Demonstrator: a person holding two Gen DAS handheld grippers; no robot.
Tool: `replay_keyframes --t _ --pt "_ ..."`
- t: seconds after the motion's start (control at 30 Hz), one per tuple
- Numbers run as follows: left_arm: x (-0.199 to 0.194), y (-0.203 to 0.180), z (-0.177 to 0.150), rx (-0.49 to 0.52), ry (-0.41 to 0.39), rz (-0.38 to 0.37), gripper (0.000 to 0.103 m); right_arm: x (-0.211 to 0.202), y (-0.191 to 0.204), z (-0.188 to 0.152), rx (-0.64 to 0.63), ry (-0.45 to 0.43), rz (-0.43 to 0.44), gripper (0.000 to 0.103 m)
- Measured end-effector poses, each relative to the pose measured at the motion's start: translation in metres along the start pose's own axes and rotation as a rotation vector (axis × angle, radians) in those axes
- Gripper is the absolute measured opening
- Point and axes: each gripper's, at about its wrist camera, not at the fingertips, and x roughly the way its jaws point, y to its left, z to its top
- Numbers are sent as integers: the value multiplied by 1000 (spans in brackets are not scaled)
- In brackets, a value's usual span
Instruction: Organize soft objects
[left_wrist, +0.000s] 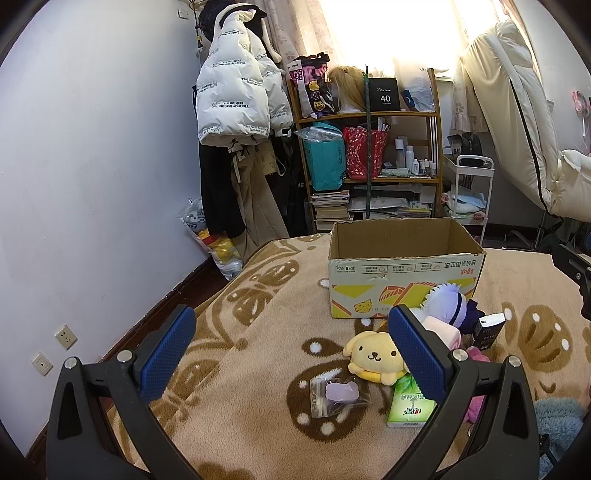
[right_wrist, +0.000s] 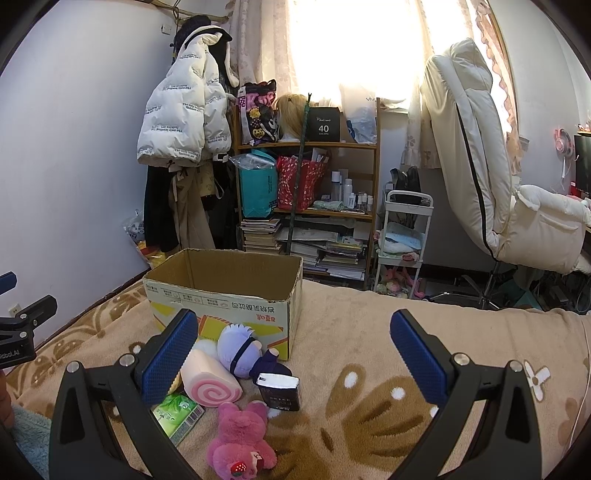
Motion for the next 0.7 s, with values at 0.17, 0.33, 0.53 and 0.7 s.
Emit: replay_keyframes --t 0.17,0.33,0.53,0.7 --pt "0 0 -2 2 1 0 102 0 -1 0 2 2 0 103" --pt "1 -1 -3 5 5 1 102 3 1 -3 1 2 -1 103" --pt "1 -2 -3 6 7 1 102 2 1 -2 2 3 -2 103" --pt "1 -2 -3 6 5 1 102 3 0 -3 3 6 -1 103"
